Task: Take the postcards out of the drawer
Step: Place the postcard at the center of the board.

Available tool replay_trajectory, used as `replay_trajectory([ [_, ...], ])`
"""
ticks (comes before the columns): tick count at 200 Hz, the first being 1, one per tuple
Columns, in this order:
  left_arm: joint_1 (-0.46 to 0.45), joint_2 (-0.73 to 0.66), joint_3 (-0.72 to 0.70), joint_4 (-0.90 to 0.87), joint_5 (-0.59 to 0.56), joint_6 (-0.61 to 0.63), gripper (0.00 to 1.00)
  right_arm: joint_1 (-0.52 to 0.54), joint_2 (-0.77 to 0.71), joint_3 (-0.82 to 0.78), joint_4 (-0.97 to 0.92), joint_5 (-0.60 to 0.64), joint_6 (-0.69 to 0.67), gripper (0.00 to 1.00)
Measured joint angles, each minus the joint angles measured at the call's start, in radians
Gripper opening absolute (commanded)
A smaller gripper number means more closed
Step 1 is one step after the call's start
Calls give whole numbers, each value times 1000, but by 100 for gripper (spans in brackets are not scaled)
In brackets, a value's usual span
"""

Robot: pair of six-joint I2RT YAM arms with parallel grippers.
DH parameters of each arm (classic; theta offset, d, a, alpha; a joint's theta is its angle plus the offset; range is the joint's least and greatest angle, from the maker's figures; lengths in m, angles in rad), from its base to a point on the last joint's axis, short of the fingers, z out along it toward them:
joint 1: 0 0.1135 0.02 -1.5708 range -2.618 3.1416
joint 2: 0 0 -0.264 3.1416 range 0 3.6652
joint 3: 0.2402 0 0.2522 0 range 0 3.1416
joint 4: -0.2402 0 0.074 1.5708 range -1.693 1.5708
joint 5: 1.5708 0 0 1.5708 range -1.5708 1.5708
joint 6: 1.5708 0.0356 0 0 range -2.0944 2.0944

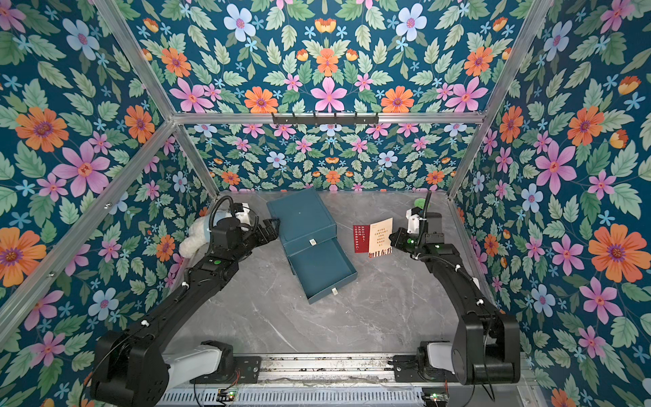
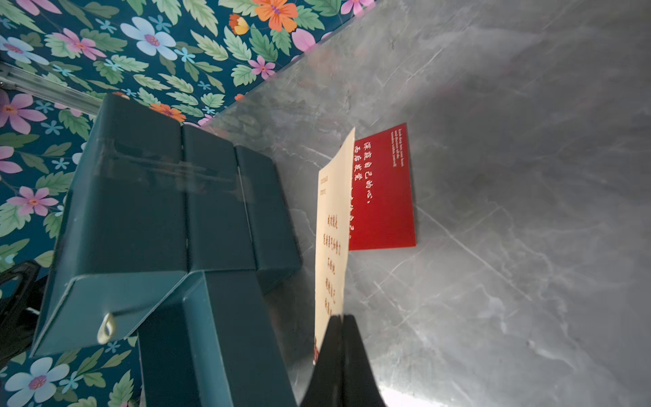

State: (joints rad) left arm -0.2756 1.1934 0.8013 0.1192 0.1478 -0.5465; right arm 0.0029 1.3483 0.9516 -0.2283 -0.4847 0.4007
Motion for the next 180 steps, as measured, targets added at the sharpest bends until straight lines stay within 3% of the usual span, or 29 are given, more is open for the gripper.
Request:
replay_trajectory([
  [44, 0, 10, 0, -11, -3, 6, 100, -39, 199, 154, -74, -11, -116, 3],
  [105, 0, 5, -10, -6, -10, 14, 100, -78, 467, 331, -152, -11, -175, 4],
  [180, 0, -14, -23, -7, -23, 29, 100, -137, 615, 474, -242, 6, -246, 3],
])
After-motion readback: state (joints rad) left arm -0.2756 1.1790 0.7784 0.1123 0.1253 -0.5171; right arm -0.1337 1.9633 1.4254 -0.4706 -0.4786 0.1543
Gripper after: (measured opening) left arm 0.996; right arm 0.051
